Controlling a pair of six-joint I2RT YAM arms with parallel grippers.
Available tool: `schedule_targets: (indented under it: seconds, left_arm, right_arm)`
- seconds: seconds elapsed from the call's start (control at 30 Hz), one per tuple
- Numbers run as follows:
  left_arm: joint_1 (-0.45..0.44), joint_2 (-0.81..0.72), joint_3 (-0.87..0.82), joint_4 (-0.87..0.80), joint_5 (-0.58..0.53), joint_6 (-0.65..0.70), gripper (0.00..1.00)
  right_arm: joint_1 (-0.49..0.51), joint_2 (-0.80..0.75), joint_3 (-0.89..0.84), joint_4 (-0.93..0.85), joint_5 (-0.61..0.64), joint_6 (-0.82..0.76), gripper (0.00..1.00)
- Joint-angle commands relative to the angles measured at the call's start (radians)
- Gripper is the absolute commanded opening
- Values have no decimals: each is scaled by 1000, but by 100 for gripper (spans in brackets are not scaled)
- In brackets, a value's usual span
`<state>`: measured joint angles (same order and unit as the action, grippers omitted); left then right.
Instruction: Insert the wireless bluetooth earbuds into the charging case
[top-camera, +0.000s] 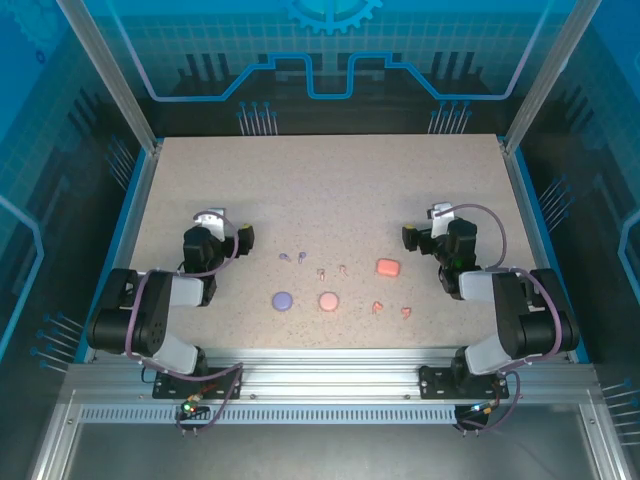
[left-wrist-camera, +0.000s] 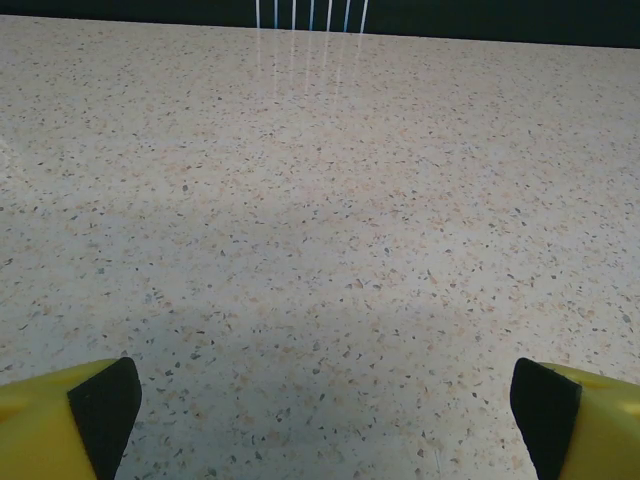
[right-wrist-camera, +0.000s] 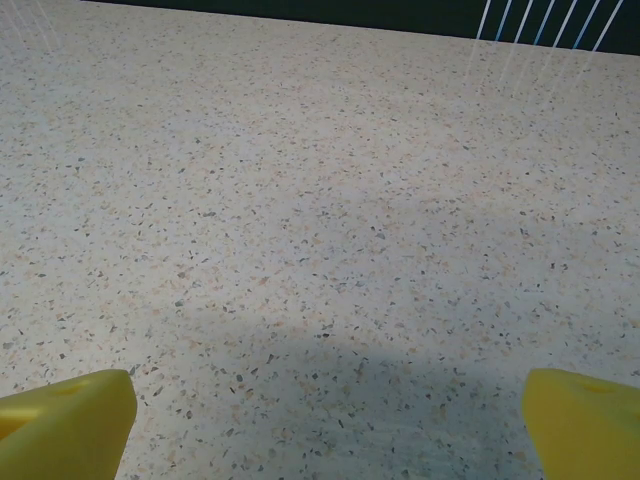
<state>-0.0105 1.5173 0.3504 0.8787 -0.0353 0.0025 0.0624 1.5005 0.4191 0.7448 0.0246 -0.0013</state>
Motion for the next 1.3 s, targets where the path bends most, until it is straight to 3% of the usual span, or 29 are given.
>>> schedule_targets:
  seconds: [0.0,0.73,0.97,1.07,1.2,1.27]
  left_arm:
    - [1,-6,-1,25,-14,4,99]
    - [-3,-15,29,-34,41,37,99]
    - [-3,-128,159,-336,-14,9,99]
    - [-3,-182,209,-446,-21,9,99]
    - [-3,-261,310,-656,9,-17,99]
    - [-3,-296,364,-776,41,-65,99]
  right_arm:
    - [-12,4,16,2,-7,-12,100]
    - [-23,-2,21,-12,-4,1,100]
    - [-11,-131,145,-329,142,54,100]
    - [-17,-185,222,-526,213,174,100]
    - [-35,-178,370,-830,161,363,100]
    - [-46,-132,452,-957,55,383,100]
